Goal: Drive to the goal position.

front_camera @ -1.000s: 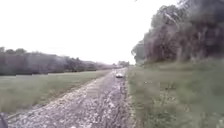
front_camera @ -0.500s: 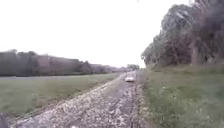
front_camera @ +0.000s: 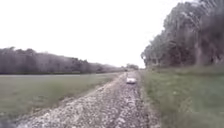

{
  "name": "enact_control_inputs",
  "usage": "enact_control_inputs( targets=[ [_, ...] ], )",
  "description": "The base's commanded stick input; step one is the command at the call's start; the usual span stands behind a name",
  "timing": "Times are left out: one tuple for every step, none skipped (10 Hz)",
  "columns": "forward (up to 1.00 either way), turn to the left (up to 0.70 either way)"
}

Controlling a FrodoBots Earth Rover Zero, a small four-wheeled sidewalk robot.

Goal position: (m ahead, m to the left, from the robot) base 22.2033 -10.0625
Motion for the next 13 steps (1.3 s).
enact_control_inputs(
  targets=[
    [1.0,0.0],
    [1.0,0.0],
    [1.0,0.0],
    [1.0,0.0],
    [1.0,0.0],
    [1.0,0.0],
    [1.0,0.0],
    [1.0,0.0],
    [1.0,0.0],
    [1.0,0.0],
    [1.0,0.0],
    [1.0,0.0],
    [1.0,0.0]
  ],
)
